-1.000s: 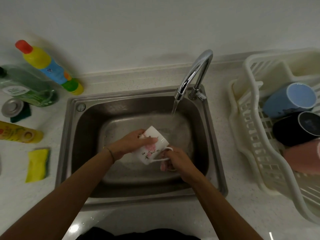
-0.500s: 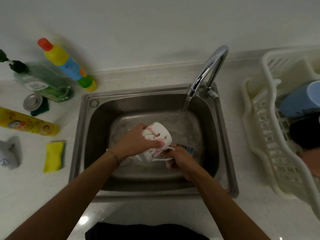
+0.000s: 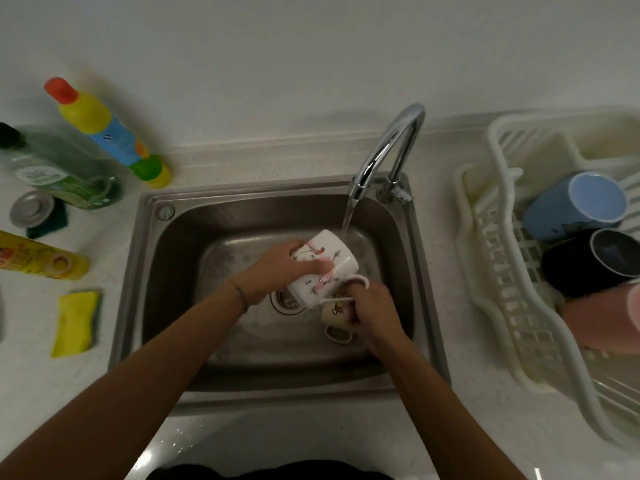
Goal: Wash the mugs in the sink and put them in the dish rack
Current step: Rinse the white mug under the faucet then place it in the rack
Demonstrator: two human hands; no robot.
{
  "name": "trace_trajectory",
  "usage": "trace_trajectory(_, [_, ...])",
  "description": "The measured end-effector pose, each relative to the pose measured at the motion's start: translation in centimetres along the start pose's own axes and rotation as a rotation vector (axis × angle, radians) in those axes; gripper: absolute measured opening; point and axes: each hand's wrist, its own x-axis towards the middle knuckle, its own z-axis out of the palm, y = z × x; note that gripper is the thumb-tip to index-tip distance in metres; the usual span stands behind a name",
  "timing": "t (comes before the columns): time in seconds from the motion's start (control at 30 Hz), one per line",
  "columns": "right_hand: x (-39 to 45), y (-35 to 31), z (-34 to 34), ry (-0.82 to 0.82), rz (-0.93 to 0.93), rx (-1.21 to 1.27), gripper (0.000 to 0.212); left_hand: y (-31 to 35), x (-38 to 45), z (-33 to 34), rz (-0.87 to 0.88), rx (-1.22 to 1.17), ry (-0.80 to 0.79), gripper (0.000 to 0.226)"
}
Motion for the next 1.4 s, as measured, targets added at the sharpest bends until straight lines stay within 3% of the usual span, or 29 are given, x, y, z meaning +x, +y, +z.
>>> trace_trajectory(0.13, [1.7, -0.7, -0.6, 0.289, -0.127, 0.002, 0.01, 0.8, 1.7, 3.0, 0.023, -0.212, 0.058, 0.049])
trace_trajectory(0.27, [3.5, -2.1, -1.2, 0.258, -0.005, 0.151, 0.017, 1.3, 2.8, 5.3, -0.028, -0.399, 0.129, 0.064])
trace_trajectory(0.33, [3.9, -2.6, -1.5, 0.237, 0.036, 0.209, 0.019, 1.6, 2.9, 6.0, 0.01, -0.332, 0.188, 0.062])
trace_trajectory(0.43, [4.3, -2.8, -1.5, 0.256, -0.02, 0.192, 0.021, 2.1, 3.0, 6.5, 0.109, -0.044, 0.289, 0.058])
trace_trajectory(0.57, [4.3, -3.2, -1.8, 0.274, -0.096, 0.142, 0.027, 3.4, 3.4, 6.5, 0.16, 0.071, 0.3, 0.086])
trace_trajectory(0.7, [3.9, -3.6, -2.2, 0.254, -0.085, 0.159, 0.026, 4.9, 4.0, 6.2, 0.163, 0.087, 0.315, 0.042])
trace_trajectory(0.77, [3.7, -3.8, -2.1, 0.254, -0.073, 0.187, 0.027, 5.3, 4.4, 5.7, 0.179, 0.058, 0.332, 0.035])
trace_trajectory(0.87, [3.4, -4.4, -1.6, 0.288, -0.046, 0.231, 0.026, 5.2, 4.6, 5.6, 0.169, 0.04, 0.302, 0.044])
trace_trajectory(1.03, [4.2, -5.8, -0.4, 0.5, -0.051, 0.332, 0.03, 4.2, 3.4, 8.0, 0.259, -0.159, 0.286, 0.07])
trace_trajectory(1.13, [4.4, -5.8, -0.3, 0.45, -0.008, 0.378, 0.034, 4.3, 4.0, 8.0, 0.182, -0.241, 0.338, 0.062])
trace_trajectory(1.23, [4.2, -5.4, 0.1, 0.393, 0.053, 0.423, 0.034, 5.5, 4.3, 7.1, 0.095, -0.32, 0.396, 0.034])
trace_trajectory(1.33, [4.2, -5.5, 0.1, 0.405, 0.075, 0.469, 0.037, 5.5, 3.4, 7.9, 0.15, -0.273, 0.425, 0.028])
trace_trajectory(1.4, [4.4, -5.7, -0.3, 0.408, 0.083, 0.472, 0.036, 5.0, 2.7, 8.8, 0.246, -0.241, 0.407, 0.052])
